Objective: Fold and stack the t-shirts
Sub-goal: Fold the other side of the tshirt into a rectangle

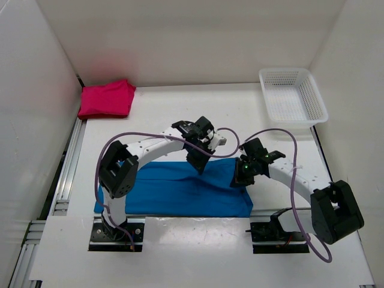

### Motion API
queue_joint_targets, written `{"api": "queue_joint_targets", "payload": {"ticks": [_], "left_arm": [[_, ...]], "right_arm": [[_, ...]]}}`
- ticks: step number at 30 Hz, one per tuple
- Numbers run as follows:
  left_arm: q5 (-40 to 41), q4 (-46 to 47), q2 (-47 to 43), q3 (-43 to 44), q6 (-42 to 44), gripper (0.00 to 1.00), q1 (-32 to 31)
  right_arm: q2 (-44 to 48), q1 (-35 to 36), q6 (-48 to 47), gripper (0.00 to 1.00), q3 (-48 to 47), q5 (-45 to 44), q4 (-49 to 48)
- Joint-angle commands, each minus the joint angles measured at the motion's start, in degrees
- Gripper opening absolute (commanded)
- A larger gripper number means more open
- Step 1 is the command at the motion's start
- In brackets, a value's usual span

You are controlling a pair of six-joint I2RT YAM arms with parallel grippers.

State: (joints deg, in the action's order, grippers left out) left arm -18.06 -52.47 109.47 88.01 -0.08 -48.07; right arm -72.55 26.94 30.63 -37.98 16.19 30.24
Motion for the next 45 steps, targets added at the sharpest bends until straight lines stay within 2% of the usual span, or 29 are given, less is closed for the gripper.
{"api": "queue_joint_targets", "payload": {"ticks": [1,9,12,13,17,18,19,20,23,24,26,29,40,45], "left_arm": [[-1.36,-0.53,-2.95,-4.94,0.08,0.10,-1.49],[-1.27,2.11,-2.95,-9.87,0.08,0.10,-3.08],[-0.74,2.72,-2.95,-10.66,0.08,0.10,-4.30],[-0.74,3.24,-2.95,-11.45,0.08,0.10,-4.31],[-0.22,3.25,-2.95,-12.16,0.08,0.15,-4.92],[-0.22,3.25,-2.95,-12.16,0.08,0.21,-4.92],[-0.22,3.25,-3.47,-12.68,0.08,0.21,-4.92],[-0.22,3.25,-3.47,-12.68,0.08,0.23,-4.92],[-0.74,3.25,-4.00,-13.92,0.08,0.39,-5.45],[-0.74,3.25,-4.61,-14.52,0.08,0.42,-6.06],[-0.74,2.64,-4.62,-15.05,0.08,0.49,-6.76],[-1.36,2.11,-5.84,-15.67,0.08,0.55,-8.08],[-3.73,-2.99,-11.12,-16.73,0.08,0.63,-8.09],[-4.35,-4.31,-11.12,-17.86,0.08,0.63,-8.09]], "right_arm": [[-0.04,0.40,-1.45,0.00,1.50,-1.86,1.40],[-1.89,0.40,-2.51,0.08,2.11,-3.00,-0.88],[0.56,0.92,-5.49,0.17,4.22,-0.90,-2.19],[2.22,0.92,-6.02,0.22,6.05,-0.28,-2.98],[6.97,0.92,-7.34,0.28,10.64,2.17,-4.13],[7.68,0.92,-7.34,0.28,10.64,3.66,-4.83],[8.21,0.92,-7.34,0.28,10.64,4.20,-4.84],[8.83,0.92,-7.34,0.25,10.12,3.42,-3.10],[11.72,0.92,-6.21,0.17,9.59,3.94,-2.55],[12.60,0.92,-5.15,0.13,9.59,4.46,-3.42],[14.72,0.92,-3.92,0.09,8.97,5.08,-4.66],[14.20,0.92,-2.07,0.05,7.66,6.13,-8.34],[-1.79,1.45,-2.07,0.00,-1.04,10.53,-14.67],[-9.16,4.43,-4.70,0.00,-1.57,9.84,-15.21]]}}
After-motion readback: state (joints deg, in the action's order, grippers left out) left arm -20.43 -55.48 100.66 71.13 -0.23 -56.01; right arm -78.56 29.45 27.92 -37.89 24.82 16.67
